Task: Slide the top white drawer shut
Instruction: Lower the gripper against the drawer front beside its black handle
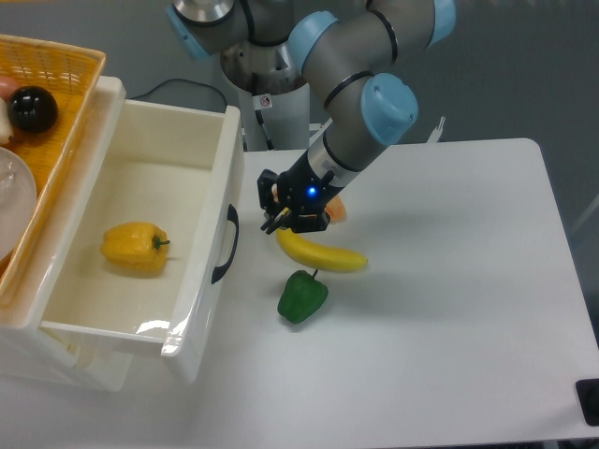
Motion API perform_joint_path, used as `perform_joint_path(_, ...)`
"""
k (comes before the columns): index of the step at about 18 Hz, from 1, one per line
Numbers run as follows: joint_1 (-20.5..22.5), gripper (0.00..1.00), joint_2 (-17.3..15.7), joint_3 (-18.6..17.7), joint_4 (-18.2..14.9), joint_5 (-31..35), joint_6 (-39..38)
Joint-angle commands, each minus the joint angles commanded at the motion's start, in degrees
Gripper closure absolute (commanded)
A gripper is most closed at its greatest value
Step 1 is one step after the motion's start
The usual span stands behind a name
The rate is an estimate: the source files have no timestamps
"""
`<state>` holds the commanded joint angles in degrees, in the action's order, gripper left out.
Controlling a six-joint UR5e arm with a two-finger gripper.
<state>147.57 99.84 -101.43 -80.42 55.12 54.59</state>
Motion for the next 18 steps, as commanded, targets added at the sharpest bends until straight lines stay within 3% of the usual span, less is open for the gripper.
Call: perform_joint_path(18, -2.11, 0.82, 0.35, 0.18, 0.00, -1.85, -1.94)
